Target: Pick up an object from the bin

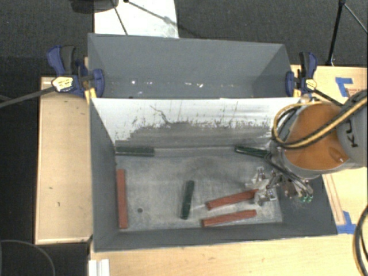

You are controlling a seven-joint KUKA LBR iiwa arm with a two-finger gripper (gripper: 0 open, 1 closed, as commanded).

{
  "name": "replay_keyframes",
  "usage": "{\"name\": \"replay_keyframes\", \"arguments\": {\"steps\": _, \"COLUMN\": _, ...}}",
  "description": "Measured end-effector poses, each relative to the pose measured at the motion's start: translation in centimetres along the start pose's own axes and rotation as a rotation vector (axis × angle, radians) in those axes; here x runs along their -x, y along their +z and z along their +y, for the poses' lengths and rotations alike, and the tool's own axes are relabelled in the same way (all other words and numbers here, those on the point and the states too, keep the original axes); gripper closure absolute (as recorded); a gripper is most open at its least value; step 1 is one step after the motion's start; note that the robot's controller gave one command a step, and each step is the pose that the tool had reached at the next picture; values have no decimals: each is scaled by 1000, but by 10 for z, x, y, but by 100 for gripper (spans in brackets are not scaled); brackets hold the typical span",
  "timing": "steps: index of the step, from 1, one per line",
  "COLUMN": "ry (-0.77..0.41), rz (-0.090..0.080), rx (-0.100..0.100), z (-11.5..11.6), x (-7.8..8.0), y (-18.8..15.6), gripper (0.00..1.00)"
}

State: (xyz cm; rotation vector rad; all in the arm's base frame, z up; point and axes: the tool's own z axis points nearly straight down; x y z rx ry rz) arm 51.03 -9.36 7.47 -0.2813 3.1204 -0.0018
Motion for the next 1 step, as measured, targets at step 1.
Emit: {"name": "replay_keyframes", "arguments": {"steps": 1, "ry": -71, "rz": -4, "rx": -1, "z": 26, "x": 35, "y": -196, "gripper": 100}}
